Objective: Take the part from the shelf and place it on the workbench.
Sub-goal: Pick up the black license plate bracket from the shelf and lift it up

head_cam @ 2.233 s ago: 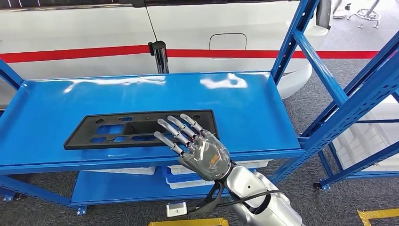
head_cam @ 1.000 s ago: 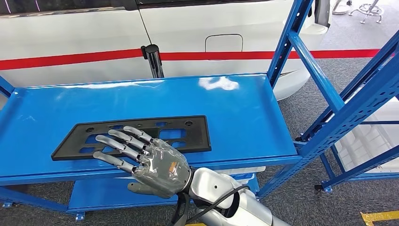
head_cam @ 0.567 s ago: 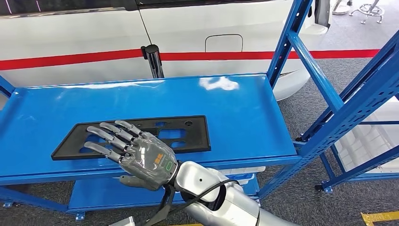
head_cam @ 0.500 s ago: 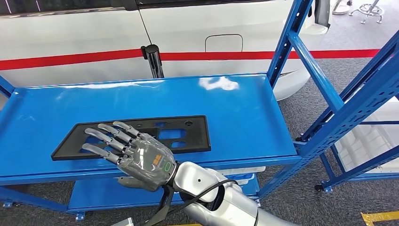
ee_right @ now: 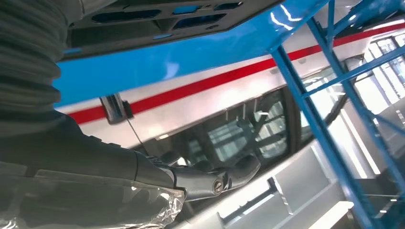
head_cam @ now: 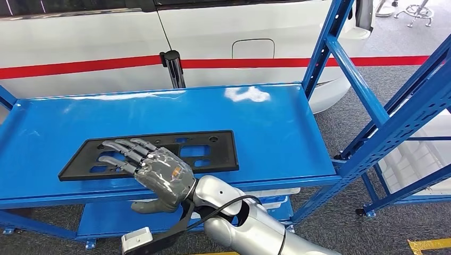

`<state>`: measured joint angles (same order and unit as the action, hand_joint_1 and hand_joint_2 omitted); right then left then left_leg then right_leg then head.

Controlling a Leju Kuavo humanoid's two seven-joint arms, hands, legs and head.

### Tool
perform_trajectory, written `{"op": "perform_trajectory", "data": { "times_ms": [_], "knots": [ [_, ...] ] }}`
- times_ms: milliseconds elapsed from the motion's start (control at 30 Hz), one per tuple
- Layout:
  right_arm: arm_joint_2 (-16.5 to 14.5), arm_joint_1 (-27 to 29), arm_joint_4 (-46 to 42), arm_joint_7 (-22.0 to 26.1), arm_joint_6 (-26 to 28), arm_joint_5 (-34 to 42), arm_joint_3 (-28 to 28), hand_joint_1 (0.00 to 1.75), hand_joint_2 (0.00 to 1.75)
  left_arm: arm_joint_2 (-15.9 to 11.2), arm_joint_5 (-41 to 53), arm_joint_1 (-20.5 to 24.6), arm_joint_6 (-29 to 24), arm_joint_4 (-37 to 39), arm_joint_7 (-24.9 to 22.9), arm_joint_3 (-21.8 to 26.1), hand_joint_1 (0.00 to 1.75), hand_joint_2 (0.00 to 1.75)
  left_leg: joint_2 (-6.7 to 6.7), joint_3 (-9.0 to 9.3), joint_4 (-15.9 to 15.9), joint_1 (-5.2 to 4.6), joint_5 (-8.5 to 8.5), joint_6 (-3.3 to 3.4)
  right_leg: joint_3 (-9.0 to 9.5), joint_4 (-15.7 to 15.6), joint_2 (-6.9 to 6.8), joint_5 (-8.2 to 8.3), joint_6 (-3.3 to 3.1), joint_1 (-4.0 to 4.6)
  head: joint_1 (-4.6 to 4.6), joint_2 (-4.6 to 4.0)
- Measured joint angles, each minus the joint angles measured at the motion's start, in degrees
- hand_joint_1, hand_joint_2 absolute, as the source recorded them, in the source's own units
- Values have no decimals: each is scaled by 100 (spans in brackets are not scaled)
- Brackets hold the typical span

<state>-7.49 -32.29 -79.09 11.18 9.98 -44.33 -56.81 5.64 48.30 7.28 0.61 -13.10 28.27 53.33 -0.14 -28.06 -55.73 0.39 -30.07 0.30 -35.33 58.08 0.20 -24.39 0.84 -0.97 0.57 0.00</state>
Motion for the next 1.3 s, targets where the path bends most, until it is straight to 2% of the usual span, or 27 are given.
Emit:
{"op": "perform_trajectory", "data": {
  "times_ms": [100,267,367,633,933,1300],
  "knots": [
    [-31,-116,200,-69,110,40,274,0,175,0,-68,-12,-8,3,20,-7,0,0,1,1,0,0,0,0,2,0,0,1,1,0,0,0],
    [-180,-354,513,-400,333,-606,549,0,175,3,-119,-42,-18,3,46,-8,0,0,0,4,0,2,0,0,3,0,1,1,1,1,0,0],
    [-309,-450,722,-572,379,-972,557,0,175,9,-134,-40,-25,3,47,-13,0,0,1,6,0,2,0,0,3,0,1,1,1,2,1,0],
    [-460,-527,1010,-656,449,-1157,551,0,175,17,-139,-41,-34,3,46,-20,0,0,1,5,0,0,0,0,5,0,0,0,1,1,-1,-1],
    [-645,-722,1743,-1150,655,-1766,481,0,175,20,-156,-34,-34,3,-39,-118,0,0,0,11,0,1,0,0,6,0,0,0,1,1,-1,-1],
    [-824,-788,2561,-1277,650,-1846,360,0,175,22,-200,-23,-66,3,-136,-201,0,0,1,12,0,1,0,0,6,0,1,0,1,1,0,0]
  ]
}}
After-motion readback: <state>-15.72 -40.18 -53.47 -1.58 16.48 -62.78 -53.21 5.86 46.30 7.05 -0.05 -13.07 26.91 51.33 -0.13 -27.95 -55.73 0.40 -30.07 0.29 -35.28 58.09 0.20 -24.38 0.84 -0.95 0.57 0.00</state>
